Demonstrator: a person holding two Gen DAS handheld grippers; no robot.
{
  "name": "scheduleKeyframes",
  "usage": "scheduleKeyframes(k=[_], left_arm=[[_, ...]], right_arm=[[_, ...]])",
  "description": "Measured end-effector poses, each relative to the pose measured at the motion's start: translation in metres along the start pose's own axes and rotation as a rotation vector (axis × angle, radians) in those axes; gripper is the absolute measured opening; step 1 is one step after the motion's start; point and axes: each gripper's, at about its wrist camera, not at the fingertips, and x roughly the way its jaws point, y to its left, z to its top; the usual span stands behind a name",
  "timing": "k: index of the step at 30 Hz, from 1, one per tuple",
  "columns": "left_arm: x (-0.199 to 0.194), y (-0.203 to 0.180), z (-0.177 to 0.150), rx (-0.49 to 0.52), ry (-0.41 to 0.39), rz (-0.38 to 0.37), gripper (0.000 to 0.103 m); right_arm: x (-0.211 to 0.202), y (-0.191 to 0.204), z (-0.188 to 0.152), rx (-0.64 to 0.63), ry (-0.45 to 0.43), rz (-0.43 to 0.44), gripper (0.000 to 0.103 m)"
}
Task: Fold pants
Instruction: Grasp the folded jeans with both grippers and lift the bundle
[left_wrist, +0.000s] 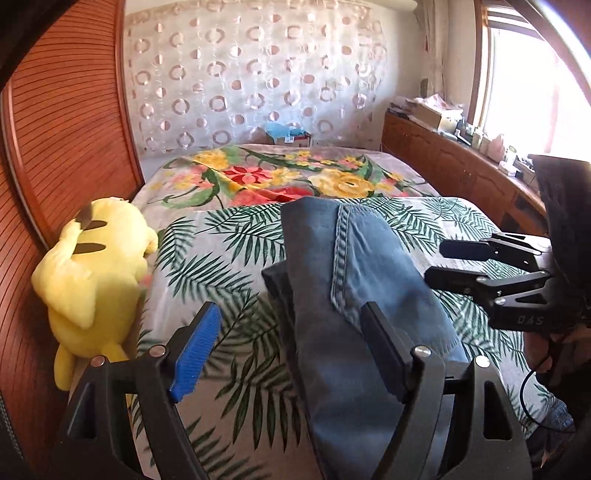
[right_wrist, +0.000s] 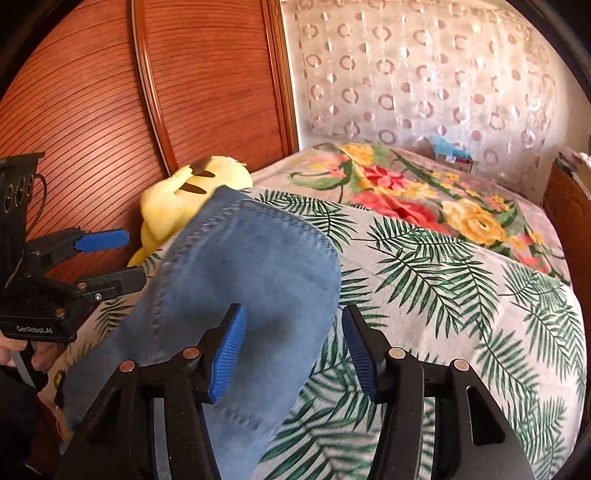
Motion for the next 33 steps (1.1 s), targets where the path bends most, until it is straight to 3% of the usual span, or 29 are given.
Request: scheduleKeyframes(k=[11,15,20,22,27,33], left_arm=[[0.058,0.015,0.008,-0.02,0.104,0.005,0.078],[0.07,0.021,0.0,-0.036,0.129,-0.016,0.077],[0.071,0.022,-0.003,-0.052,0.129,-0.101,0.055],[0.072,0.019,-0.005,-0.042,0.144,-0.116,0.043],[0.064,0.016,-0.002,-0.027,0.144,-0.115,0.025],[0.021,0.04,0.017,-0.091,0.043,-0.105,0.019]], right_arm=[[0.07,-0.035,0.029,0.021,0.109,0.08,0.068],[0.095,-0.043,0.032,0.064,0.147,0.169,0.068],[0.111,-0.055,0.032,0.108,0.168,0.27,0.067],[0.115,-0.054,0.035,0.103,0.179,0.314,0.053],[0.117,-0.045,0.052,0.05,0.18,0.342,0.029],[0.108,-0.021,0.098,-0.017,0.121,0.414,0.023]])
